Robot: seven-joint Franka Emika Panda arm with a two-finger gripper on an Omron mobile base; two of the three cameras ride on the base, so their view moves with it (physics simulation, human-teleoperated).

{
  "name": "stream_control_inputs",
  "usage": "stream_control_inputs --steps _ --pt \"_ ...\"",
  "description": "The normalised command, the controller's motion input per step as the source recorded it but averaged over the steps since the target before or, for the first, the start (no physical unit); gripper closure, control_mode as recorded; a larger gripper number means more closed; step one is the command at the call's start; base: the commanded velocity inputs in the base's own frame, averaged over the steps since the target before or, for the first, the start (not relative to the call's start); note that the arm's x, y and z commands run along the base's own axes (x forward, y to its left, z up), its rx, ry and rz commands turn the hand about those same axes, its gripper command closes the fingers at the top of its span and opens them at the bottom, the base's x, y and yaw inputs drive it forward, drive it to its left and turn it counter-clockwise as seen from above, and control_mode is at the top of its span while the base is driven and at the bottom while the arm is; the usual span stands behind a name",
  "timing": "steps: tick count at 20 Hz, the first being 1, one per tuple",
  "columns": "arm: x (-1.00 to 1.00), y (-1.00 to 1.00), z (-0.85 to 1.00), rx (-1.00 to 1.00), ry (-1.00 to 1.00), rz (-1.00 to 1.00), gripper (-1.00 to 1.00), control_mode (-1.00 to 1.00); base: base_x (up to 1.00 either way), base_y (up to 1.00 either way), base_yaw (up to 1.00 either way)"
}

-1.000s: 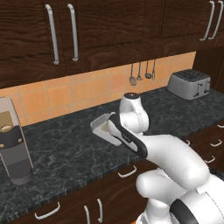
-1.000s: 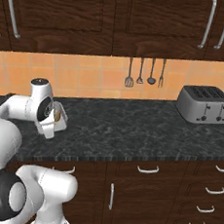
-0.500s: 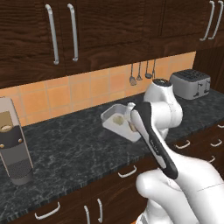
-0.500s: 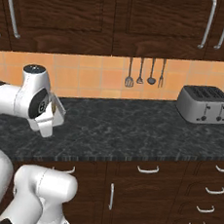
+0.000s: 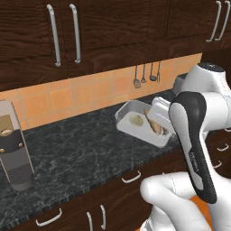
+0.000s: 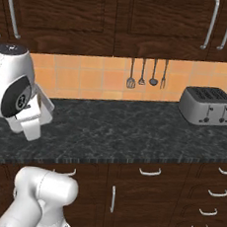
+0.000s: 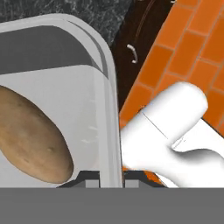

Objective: Take the meat container that has the steak and place it on the second highest rack of the freezer. Then take the vegetable container that has the sweet potato and garlic and place it on the highest rack of the freezer.

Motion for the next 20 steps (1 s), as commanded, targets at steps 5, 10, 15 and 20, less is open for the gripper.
stream_control_inputs --steps 5,10,15,20 --pt "-0.76 -0.14 0.53 -0.01 0.18 0.02 1.00 -1.00 0.00 0.00 0.00" --pt "-0.33 -0.05 0.04 -0.02 0.09 -0.05 1.00 -1.00 0.00 0.00 0.00" --pt "0.00 0.00 0.00 0.00 0.00 0.00 1.00 1.00 -0.64 -0.25 -0.47" --pt "0.00 0.00 0.00 0.00 0.00 0.00 1.00 1.00 -0.14 0.00 -0.88"
